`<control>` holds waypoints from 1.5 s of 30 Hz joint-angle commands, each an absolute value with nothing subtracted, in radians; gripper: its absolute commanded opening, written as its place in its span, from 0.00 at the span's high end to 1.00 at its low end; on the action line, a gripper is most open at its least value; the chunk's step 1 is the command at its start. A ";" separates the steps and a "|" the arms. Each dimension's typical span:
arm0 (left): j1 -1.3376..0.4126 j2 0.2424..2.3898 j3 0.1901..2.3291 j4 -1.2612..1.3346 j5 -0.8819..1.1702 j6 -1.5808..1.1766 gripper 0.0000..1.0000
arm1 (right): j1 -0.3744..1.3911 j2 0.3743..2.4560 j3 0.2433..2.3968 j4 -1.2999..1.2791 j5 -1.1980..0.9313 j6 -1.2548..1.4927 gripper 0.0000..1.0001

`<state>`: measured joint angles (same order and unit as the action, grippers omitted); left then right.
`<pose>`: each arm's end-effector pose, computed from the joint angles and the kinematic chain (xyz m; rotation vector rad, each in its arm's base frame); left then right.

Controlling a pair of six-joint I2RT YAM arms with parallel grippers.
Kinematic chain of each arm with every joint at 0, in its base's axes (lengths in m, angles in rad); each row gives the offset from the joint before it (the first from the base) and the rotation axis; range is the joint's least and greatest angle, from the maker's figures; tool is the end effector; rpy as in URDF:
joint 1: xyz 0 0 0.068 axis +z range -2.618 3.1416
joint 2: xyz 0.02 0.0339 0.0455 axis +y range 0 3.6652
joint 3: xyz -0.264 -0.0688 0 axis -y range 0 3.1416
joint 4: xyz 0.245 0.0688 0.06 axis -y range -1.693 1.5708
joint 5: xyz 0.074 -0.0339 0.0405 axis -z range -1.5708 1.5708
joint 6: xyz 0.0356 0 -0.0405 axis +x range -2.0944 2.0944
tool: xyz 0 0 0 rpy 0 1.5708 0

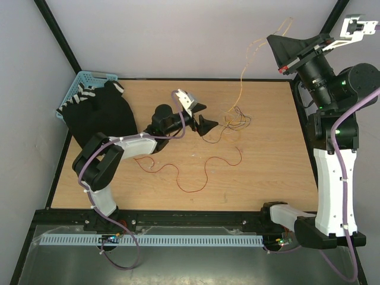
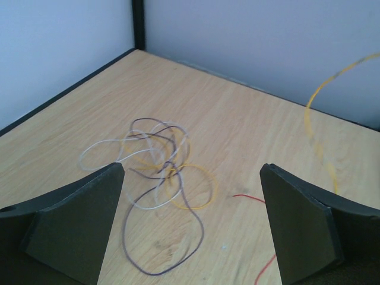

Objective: Zip-tie the wires
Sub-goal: Pick up the cable at the center of the board.

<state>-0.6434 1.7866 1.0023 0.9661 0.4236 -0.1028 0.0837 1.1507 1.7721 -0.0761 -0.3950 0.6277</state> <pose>0.3089 -0.2499 0.2600 0.7331 1.2716 -0.9065 0.1662 0.0277 0.6014 -0.0770 1.1057 0.8419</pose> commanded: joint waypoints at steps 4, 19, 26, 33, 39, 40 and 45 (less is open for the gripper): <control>-0.649 1.795 1.032 1.106 0.757 -0.275 0.01 | 0.083 1.122 1.756 -0.021 -0.417 0.652 1.00; -0.654 1.782 0.969 1.120 0.744 -0.277 0.01 | 0.083 1.119 1.755 -0.013 -0.417 0.665 1.00; -0.624 1.794 1.020 1.120 0.727 -0.287 0.01 | 0.083 1.109 1.752 -0.017 -0.423 0.665 1.00; -0.606 1.779 1.023 1.118 0.717 -0.268 0.01 | 0.083 1.126 1.749 -0.018 -0.444 0.674 1.00; -0.591 1.774 0.996 1.109 0.652 -0.217 0.01 | 0.083 1.133 1.747 -0.012 -0.449 0.672 1.00; -0.587 1.774 0.993 1.107 0.649 -0.214 0.01 | 0.083 1.132 1.747 -0.011 -0.451 0.671 1.00; -0.586 1.784 0.982 1.092 0.651 -0.201 0.01 | 0.083 1.130 1.743 -0.007 -0.450 0.674 1.00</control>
<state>-0.5922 1.7878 0.9962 1.0779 0.6598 -0.2276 0.0837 1.1366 1.7466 -0.0517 -0.4335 0.6590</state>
